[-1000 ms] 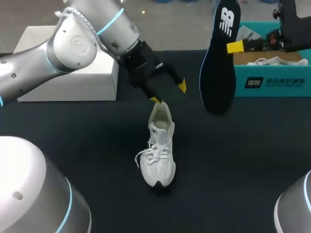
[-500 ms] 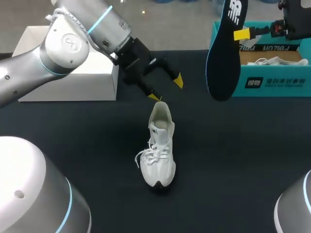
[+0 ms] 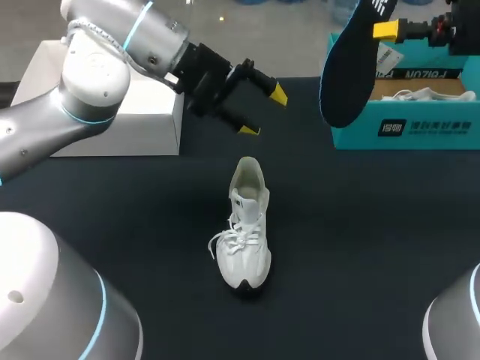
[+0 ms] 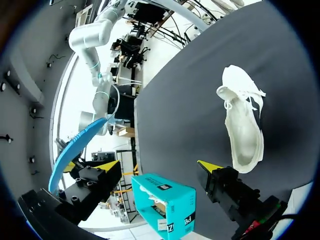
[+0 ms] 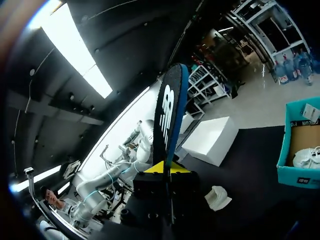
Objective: Take the shoe out of the shoebox, open the shoe tongue, remove and reinsert the insole, then place the shoe into the shoebox
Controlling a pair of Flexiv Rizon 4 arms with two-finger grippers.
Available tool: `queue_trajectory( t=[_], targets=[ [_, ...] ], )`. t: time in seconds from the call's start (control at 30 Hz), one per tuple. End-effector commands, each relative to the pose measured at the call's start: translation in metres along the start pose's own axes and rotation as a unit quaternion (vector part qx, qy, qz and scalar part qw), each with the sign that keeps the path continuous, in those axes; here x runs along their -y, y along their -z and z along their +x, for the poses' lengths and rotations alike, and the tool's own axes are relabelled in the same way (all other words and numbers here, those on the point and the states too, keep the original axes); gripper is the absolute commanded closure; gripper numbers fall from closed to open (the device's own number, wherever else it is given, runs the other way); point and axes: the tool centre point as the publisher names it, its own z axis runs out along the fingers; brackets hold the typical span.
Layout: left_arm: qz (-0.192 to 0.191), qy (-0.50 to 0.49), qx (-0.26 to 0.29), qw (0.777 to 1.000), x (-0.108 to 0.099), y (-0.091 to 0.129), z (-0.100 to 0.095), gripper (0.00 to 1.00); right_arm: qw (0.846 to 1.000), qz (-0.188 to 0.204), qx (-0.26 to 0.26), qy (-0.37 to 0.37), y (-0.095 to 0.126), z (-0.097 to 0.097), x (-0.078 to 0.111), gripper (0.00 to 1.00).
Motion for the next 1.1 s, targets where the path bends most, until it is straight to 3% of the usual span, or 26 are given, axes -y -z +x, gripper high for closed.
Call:
queue_trajectory(
  t=[0.03, 0.27, 0.6, 0.87, 1.1],
  targets=[
    [-0.029, -0.031, 0.062, 0.997, 0.009, 0.001, -0.005, 0.00, 0.999, 0.014, -0.020, -0.030, -0.007, -0.009, -0.010, 1.00],
    [-0.065, -0.070, 0.106, 0.990, 0.002, 0.013, -0.035, 0.00, 0.995, 0.047, -0.029, -0.080, -0.015, -0.017, -0.020, 1.00],
    [-0.090, -0.125, 0.135, 0.979, -0.002, 0.027, -0.069, 0.00, 0.984, 0.111, -0.025, -0.139, -0.030, -0.033, -0.012, 1.00],
    [-0.125, -0.151, 0.189, 0.962, -0.007, 0.022, -0.091, 0.00, 0.974, 0.142, -0.023, -0.173, -0.051, -0.040, -0.008, 1.00],
    [-0.129, -0.162, 0.194, 0.959, -0.007, 0.007, -0.096, 0.00, 0.968, 0.169, -0.024, -0.185, -0.066, -0.040, -0.009, 1.00]
  ],
)
